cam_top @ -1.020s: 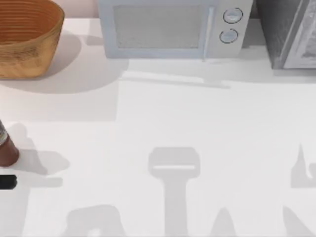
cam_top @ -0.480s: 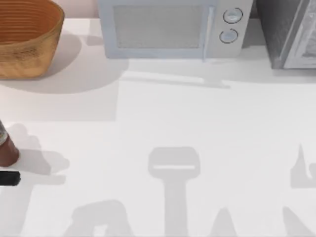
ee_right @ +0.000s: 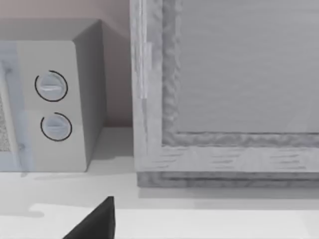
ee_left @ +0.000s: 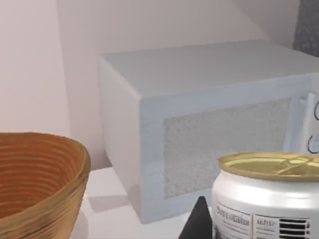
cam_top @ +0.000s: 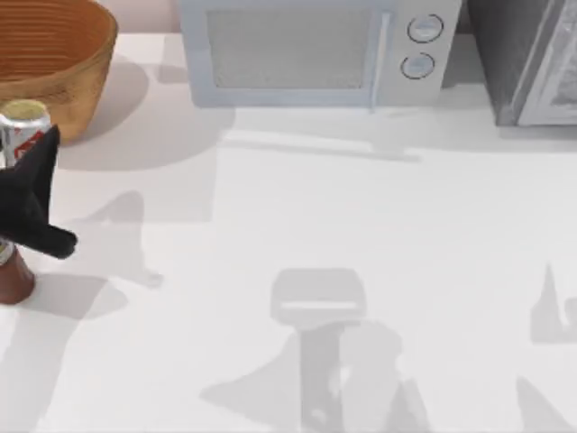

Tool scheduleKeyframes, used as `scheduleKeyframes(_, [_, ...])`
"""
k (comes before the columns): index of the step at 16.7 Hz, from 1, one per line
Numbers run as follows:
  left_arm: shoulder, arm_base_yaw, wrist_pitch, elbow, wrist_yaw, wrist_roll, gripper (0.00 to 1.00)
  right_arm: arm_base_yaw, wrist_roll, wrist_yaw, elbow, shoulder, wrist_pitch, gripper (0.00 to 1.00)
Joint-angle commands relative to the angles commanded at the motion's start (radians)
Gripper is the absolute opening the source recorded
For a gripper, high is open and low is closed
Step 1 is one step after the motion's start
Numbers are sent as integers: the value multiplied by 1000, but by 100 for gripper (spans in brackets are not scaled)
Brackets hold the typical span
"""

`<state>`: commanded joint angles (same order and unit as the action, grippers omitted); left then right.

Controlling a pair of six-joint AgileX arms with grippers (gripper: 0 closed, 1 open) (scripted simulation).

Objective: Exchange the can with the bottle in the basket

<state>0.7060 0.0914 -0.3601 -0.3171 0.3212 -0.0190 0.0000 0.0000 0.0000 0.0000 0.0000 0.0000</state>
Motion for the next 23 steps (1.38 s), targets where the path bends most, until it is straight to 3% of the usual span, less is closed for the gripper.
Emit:
scheduleKeyframes(15, [1414,233,-787,-662,722,-12,0,0,0,0,0,0,0,100])
scheduleKeyframes(19, [1676,265,-924,-770,851,-10,0,0,0,0,0,0,0,100])
scheduleKeyframes(23, [1816,280,-995,-825,919,-8,0,0,0,0,0,0,0,100])
